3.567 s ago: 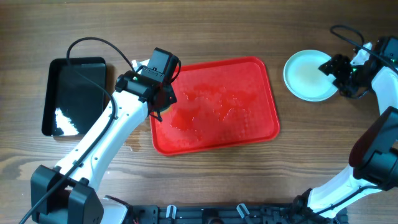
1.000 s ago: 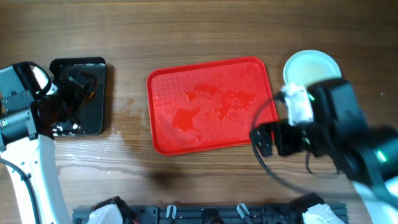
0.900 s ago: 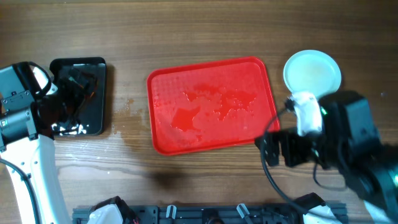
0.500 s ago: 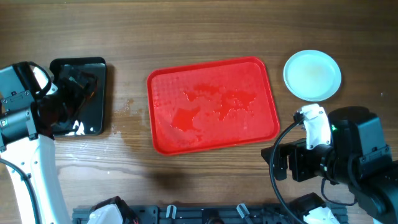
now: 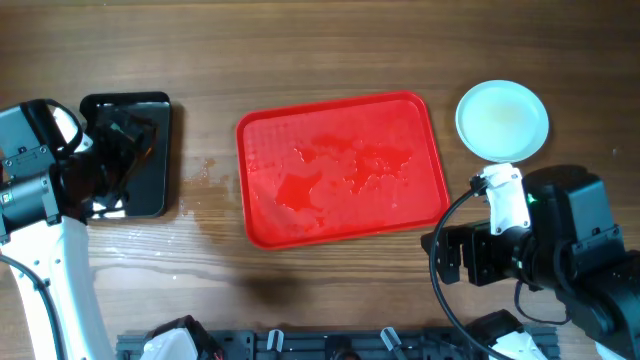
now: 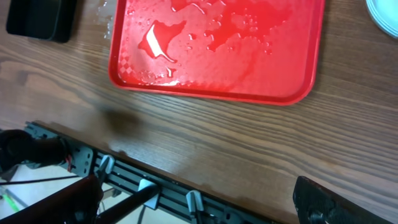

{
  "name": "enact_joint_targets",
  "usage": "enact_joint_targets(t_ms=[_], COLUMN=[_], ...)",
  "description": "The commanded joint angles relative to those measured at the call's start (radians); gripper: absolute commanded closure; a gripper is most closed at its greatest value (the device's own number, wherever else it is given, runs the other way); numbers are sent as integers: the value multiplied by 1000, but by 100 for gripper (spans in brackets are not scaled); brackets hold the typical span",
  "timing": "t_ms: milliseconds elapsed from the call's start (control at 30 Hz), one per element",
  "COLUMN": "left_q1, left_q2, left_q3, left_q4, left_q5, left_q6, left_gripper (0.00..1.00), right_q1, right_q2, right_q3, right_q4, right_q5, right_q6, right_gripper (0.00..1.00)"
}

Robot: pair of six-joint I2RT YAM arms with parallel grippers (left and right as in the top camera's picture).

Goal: Clean dirty plates on tray and stack at the side

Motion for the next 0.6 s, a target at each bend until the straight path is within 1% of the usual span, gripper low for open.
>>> enact_joint_targets(t_ms=[0, 100, 200, 367, 567], left_q1=[1, 1, 1, 1, 1], left_q2=[-6, -6, -6, -6, -6], left_q3=[-3, -3, -3, -3, -3], left_q4=[0, 0, 0, 0, 0], left_q5=[16, 16, 16, 16, 16], left_q6=[8, 8, 8, 8, 8], left_gripper=[0, 0, 0, 0, 0], right_q1=[3, -3, -45, -165, -254], right_q2=[-21, -92, -200, -447, -698], right_q3=[-25, -79, -177, -420, -711], right_q4=[40, 148, 304, 589, 831], right_q5=[73, 82, 82, 65, 66], right_q6=[0, -13, -26, -110, -111], right_gripper=[0, 0, 1, 0, 0])
